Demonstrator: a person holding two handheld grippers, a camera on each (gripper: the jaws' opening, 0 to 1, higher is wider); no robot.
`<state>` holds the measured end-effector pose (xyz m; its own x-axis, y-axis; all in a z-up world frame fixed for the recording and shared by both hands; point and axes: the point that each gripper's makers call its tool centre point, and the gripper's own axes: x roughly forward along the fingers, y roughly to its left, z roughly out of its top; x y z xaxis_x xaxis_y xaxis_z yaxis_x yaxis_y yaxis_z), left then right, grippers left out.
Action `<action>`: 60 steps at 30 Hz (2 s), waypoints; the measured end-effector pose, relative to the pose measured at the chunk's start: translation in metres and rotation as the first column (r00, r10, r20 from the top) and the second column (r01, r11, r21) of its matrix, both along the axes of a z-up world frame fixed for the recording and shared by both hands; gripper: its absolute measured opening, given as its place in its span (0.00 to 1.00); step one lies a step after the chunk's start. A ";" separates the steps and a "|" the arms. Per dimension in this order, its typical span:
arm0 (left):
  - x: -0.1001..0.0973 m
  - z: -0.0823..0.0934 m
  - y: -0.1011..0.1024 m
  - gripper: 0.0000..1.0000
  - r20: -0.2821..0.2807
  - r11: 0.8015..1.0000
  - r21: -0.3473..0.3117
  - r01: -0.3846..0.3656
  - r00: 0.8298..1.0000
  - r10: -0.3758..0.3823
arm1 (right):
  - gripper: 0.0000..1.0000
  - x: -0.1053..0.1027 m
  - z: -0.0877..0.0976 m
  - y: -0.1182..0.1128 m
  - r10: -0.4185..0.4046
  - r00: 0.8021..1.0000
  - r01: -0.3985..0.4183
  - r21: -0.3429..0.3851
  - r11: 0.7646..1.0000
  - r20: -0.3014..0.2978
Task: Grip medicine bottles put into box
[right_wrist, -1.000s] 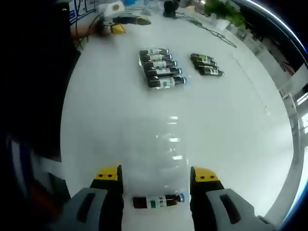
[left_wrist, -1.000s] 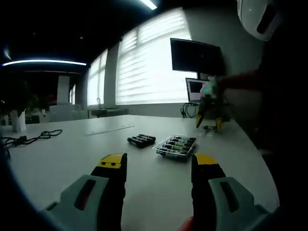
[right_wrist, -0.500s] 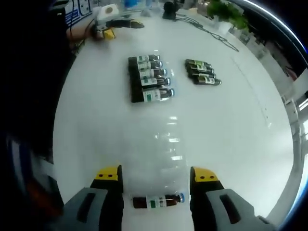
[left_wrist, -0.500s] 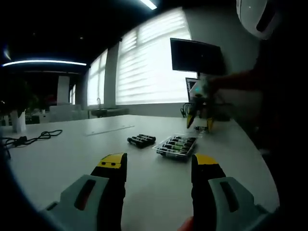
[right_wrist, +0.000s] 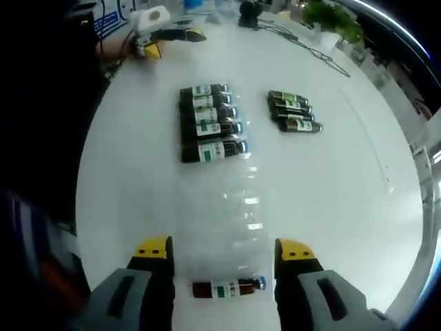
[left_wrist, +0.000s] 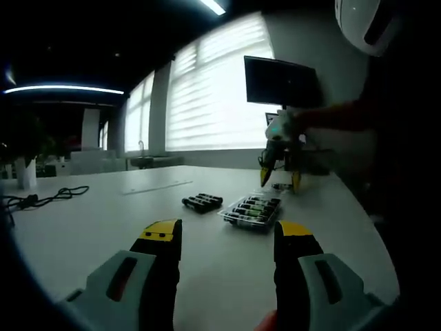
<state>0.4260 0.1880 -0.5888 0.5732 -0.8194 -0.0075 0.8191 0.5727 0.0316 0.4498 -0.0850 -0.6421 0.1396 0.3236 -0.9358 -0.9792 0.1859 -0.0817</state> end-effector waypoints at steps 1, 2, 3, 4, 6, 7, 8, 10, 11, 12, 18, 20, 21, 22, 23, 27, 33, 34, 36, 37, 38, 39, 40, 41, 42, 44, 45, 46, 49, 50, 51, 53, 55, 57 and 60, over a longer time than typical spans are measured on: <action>0.000 0.000 0.000 0.47 0.000 1.000 0.000 0.002 1.000 -0.002 | 0.59 -0.002 0.002 0.002 -0.012 1.000 0.012 0.018 1.000 -0.006; -0.001 0.000 0.000 0.47 0.000 1.000 0.001 0.004 1.000 -0.004 | 0.59 -0.003 0.004 0.003 -0.022 1.000 0.023 0.030 0.999 -0.007; -0.001 0.000 -0.001 0.47 0.000 1.000 0.002 0.004 1.000 -0.004 | 0.59 -0.003 0.006 0.003 -0.025 1.000 0.025 0.036 0.999 0.000; -0.001 0.000 -0.001 0.47 0.000 1.000 0.003 0.006 1.000 -0.006 | 0.59 -0.003 0.008 0.004 -0.031 0.999 0.031 0.046 0.998 0.009; -0.001 0.000 -0.001 0.47 0.000 1.000 0.002 0.007 1.000 -0.007 | 0.58 -0.002 0.015 0.011 -0.074 0.997 0.070 0.105 0.992 0.031; -0.001 0.000 -0.001 0.47 0.001 1.000 0.001 0.006 1.000 -0.006 | 0.58 -0.001 0.020 0.015 -0.101 0.994 0.094 0.145 0.985 0.040; -0.001 0.000 -0.001 0.47 0.001 1.000 0.000 0.005 1.000 -0.005 | 0.56 0.001 0.024 0.019 -0.124 0.991 0.111 0.193 0.975 0.057; 0.000 0.001 0.000 0.47 0.002 1.000 -0.003 0.001 1.000 -0.001 | 0.56 0.004 0.032 0.028 -0.196 0.978 0.168 0.293 0.941 0.069; 0.000 0.001 0.000 0.47 0.002 1.000 -0.005 0.000 1.000 0.000 | 0.56 0.008 0.035 0.033 -0.214 0.973 0.172 0.338 0.925 0.092; 0.000 0.001 0.000 0.47 0.001 1.000 -0.006 0.001 1.000 -0.001 | 0.55 0.011 0.038 0.035 -0.256 0.962 0.201 0.380 0.903 0.100; -0.001 0.002 0.000 0.47 0.003 1.000 -0.010 0.004 1.000 -0.004 | 0.46 0.030 0.054 0.052 -0.511 0.859 0.393 0.598 0.698 0.033; -0.001 0.003 0.001 0.47 0.004 1.000 -0.013 0.002 1.000 -0.002 | 0.45 0.035 0.054 0.056 -0.578 0.816 0.440 0.628 0.642 0.019; -0.001 0.003 0.001 0.47 0.005 1.000 -0.014 0.002 1.000 -0.002 | 0.45 0.037 0.054 0.060 -0.598 0.801 0.450 0.639 0.624 0.020; 0.000 0.003 0.001 0.47 0.005 1.000 -0.016 0.002 1.000 -0.002 | 0.44 0.039 0.056 0.065 -0.625 0.780 0.467 0.664 0.585 0.002; -0.001 0.003 0.001 0.47 0.005 1.000 -0.017 0.003 1.000 -0.003 | 0.43 0.042 0.055 0.068 -0.661 0.750 0.508 0.668 0.543 -0.033; -0.001 0.004 0.001 0.47 0.007 1.000 -0.021 0.007 1.000 -0.006 | 0.35 0.058 0.065 0.076 -0.760 0.644 0.572 0.715 0.403 -0.088; -0.001 0.006 0.002 0.47 0.010 0.999 -0.031 0.008 1.000 -0.008 | 0.33 0.080 0.065 0.077 -0.840 0.520 0.651 0.708 0.274 -0.153; -0.002 0.006 0.002 0.47 0.011 0.999 -0.031 0.008 1.000 -0.008 | 0.30 0.083 0.061 0.078 -0.848 0.505 0.673 0.687 0.272 -0.160; -0.002 0.006 0.001 0.47 0.015 0.999 -0.031 0.010 1.000 -0.009 | 0.29 0.093 0.055 0.081 -0.861 0.484 0.693 0.668 0.271 -0.154; -0.003 0.007 0.001 0.47 0.017 0.999 -0.030 0.011 1.000 -0.010 | 0.28 0.095 0.052 0.084 -0.864 0.478 0.706 0.654 0.272 -0.156; -0.003 0.007 0.001 0.47 0.020 0.999 -0.030 0.012 1.000 -0.011 | 0.27 0.100 0.050 0.085 -0.870 0.466 0.712 0.652 0.260 -0.162; -0.003 0.007 0.001 0.47 0.021 0.999 -0.031 0.012 1.000 -0.011 | 0.27 0.104 0.046 0.086 -0.873 0.457 0.723 0.641 0.256 -0.168; -0.003 0.007 0.002 0.47 0.022 0.999 -0.032 0.012 1.000 -0.011 | 0.27 0.107 0.041 0.088 -0.875 0.455 0.736 0.623 0.265 -0.165; -0.003 0.008 0.002 0.47 0.022 0.999 -0.034 0.012 1.000 -0.011 | 0.26 0.111 0.037 0.089 -0.879 0.449 0.744 0.611 0.269 -0.161; -0.003 0.008 0.002 0.47 0.022 0.999 -0.037 0.013 1.000 -0.012 | 0.26 0.115 0.035 0.092 -0.879 0.450 0.747 0.607 0.271 -0.161; -0.004 0.009 0.002 0.47 0.022 0.999 -0.040 0.014 1.000 -0.013 | 0.24 0.120 0.031 0.095 -0.883 0.439 0.760 0.592 0.268 -0.163; -0.004 0.009 0.002 0.47 0.023 0.999 -0.041 0.015 1.000 -0.014 | 0.22 0.125 0.027 0.095 -0.889 0.429 0.772 0.577 0.268 -0.161; -0.004 0.009 0.002 0.47 0.024 0.999 -0.041 0.016 1.000 -0.015 | 0.19 0.128 0.025 0.095 -0.894 0.421 0.776 0.570 0.268 -0.152; -0.005 0.009 0.002 0.47 0.028 0.999 -0.040 0.019 0.999 -0.017 | 0.17 0.137 0.019 0.096 -0.898 0.420 0.785 0.549 0.287 -0.132; -0.005 0.009 0.002 0.47 0.028 0.999 -0.040 0.019 0.999 -0.018 | 0.17 0.139 0.018 0.098 -0.896 0.423 0.784 0.549 0.288 -0.134; -0.005 0.009 0.002 0.47 0.028 0.999 -0.042 0.019 0.999 -0.018 | 0.17 0.139 0.016 0.099 -0.893 0.429 0.789 0.537 0.298 -0.135; -0.005 0.010 0.003 0.47 0.027 0.999 -0.046 0.019 0.999 -0.017 | 0.17 0.141 0.011 0.101 -0.889 0.440 0.789 0.527 0.316 -0.125; -0.004 0.010 0.003 0.47 0.026 0.999 -0.049 0.019 1.000 -0.017 | 0.18 0.141 0.006 0.101 -0.886 0.451 0.790 0.510 0.341 -0.107; -0.004 0.010 0.003 0.47 0.025 0.999 -0.050 0.020 1.000 -0.018 | 0.17 0.142 0.004 0.099 -0.888 0.449 0.791 0.508 0.343 -0.100; -0.004 0.010 0.003 0.47 0.022 0.998 -0.054 0.021 1.000 -0.020 | 0.15 0.142 0.003 0.096 -0.891 0.444 0.793 0.502 0.345 -0.090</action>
<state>0.4218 0.1909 -0.5786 0.5556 -0.8300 0.0494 0.8303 0.5570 0.0190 0.5917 0.0115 -0.6394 0.7081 0.2628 -0.6554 -0.2535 0.9609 0.1114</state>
